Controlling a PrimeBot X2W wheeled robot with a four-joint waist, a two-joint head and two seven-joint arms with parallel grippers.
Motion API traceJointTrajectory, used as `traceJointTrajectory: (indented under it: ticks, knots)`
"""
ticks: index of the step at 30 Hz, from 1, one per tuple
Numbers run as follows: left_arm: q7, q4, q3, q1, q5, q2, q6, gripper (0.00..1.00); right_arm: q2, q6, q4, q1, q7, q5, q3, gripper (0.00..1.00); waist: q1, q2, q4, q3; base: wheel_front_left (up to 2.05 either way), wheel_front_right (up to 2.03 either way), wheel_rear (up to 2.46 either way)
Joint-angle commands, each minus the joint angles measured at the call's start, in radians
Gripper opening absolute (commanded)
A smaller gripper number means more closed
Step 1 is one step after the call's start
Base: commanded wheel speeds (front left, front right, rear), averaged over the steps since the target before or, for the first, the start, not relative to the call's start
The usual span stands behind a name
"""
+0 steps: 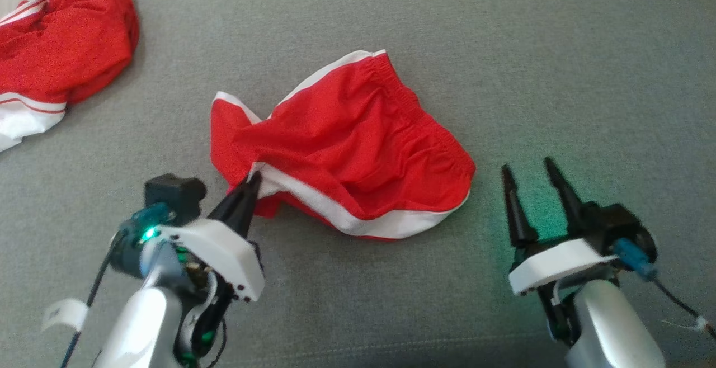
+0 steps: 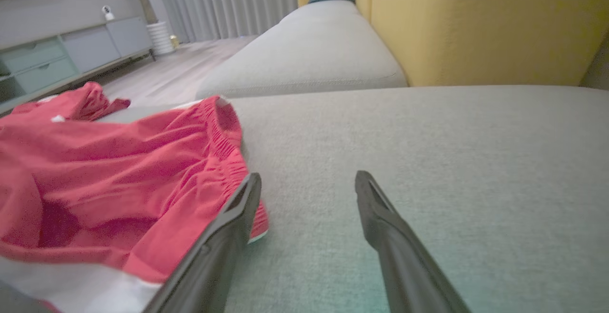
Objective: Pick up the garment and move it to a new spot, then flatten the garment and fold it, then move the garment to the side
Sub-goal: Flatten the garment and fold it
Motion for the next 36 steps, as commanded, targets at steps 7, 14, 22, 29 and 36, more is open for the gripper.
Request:
traceJointTrajectory:
  ticks: [7, 14, 22, 29, 36]
  knots:
    - [-0.062, -0.049, 0.121, 0.042, -0.032, 0.025, 0.056, 0.00, -0.004, 0.007, 0.053, -0.019, 0.051, -0.104, 0.083, 1.00, 0.0000, 0.0000, 0.035, 0.000, 0.00, 0.00, 0.00]
    - [-0.116, 0.013, 0.161, 0.057, -0.055, 0.019, 0.075, 0.00, -0.046, 0.007, 0.158, -0.086, 0.059, -0.142, 0.125, 1.00, 0.0000, 0.0000, 0.060, -0.005, 0.00, 0.00, 0.00]
    - [-0.144, 0.056, 0.164, 0.052, -0.060, 0.017, 0.078, 0.00, -0.056, 0.007, 0.275, -0.160, 0.032, -0.129, 0.237, 1.00, 0.0000, 0.0000, 0.082, -0.002, 0.00, 0.00, 0.00]
    - [-0.151, 0.064, 0.157, 0.048, -0.061, 0.017, 0.079, 0.00, -0.083, 0.007, 0.339, -0.220, 0.005, -0.115, 0.354, 1.00, 0.0000, 0.0000, 0.090, 0.004, 0.00, 0.00, 0.00]
    - [-0.155, 0.064, 0.156, 0.047, -0.066, 0.018, 0.082, 0.00, -0.102, 0.007, 0.354, -0.251, -0.006, -0.107, 0.422, 0.84, 0.0000, 0.0000, 0.089, 0.009, 0.00, 0.00, 0.00]
